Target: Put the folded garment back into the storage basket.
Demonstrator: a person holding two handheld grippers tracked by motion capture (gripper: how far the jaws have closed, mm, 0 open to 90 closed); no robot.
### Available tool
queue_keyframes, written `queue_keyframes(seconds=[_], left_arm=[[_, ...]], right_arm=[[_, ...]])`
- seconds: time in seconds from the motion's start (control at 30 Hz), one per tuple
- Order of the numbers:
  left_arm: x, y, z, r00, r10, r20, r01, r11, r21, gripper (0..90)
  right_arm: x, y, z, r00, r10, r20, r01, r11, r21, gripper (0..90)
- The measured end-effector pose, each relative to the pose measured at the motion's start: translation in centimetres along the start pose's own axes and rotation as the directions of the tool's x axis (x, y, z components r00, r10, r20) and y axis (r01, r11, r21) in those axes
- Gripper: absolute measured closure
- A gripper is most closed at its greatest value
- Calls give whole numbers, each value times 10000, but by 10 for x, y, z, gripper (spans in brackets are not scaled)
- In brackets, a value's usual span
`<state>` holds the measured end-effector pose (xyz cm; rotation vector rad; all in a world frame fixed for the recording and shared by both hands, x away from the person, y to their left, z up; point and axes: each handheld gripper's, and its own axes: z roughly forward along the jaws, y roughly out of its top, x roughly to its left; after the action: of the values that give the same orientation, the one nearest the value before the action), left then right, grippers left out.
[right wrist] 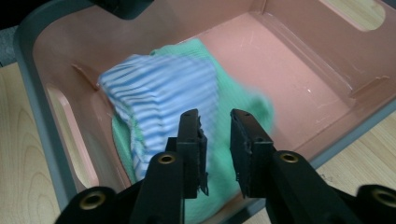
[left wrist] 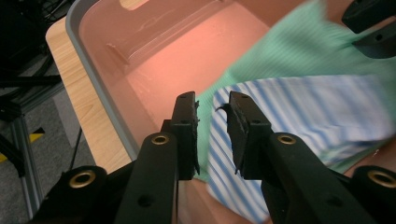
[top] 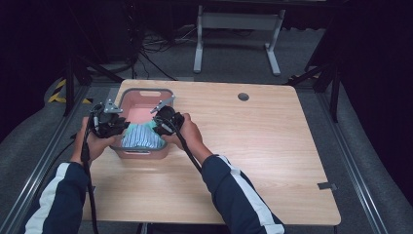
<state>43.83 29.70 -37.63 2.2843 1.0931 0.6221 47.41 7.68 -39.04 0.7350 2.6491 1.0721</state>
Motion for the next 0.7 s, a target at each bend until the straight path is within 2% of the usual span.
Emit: queue_keyframes(seconds=[0.17, 0.37, 0.43, 0.5, 0.63, 0.7], left_arm=[[-3, 1, 0, 10000, 8, 73, -8, 10000, -76, 744], [-8, 3, -7, 9999, -19, 121, 24, 9988, -480, 737], [-10, 3, -11, 9999, -72, 153, 83, 9973, -736, 732], [-11, 3, -16, 9999, -9, 171, 24, 9959, -902, 723], [-15, 3, -22, 9998, -62, 203, 83, 9945, -1047, 703], [-19, 4, -26, 9998, -56, 174, 78, 9922, -1242, 699]], right_arm=[[-1, 0, -5, 10000, -15, 48, 16, 10000, -47, 721], [-3, -2, -13, 9999, 28, 151, -26, 9999, -105, 688], [-2, -3, -20, 9997, -146, 185, 149, 9998, -157, 681], [-1, -5, -30, 9983, -410, 414, 417, 9990, -153, 676], [-2, -9, -50, 9964, -587, 618, 605, 9978, -275, 668], [-3, -10, -54, 9955, -638, 695, 660, 9974, -300, 668]])
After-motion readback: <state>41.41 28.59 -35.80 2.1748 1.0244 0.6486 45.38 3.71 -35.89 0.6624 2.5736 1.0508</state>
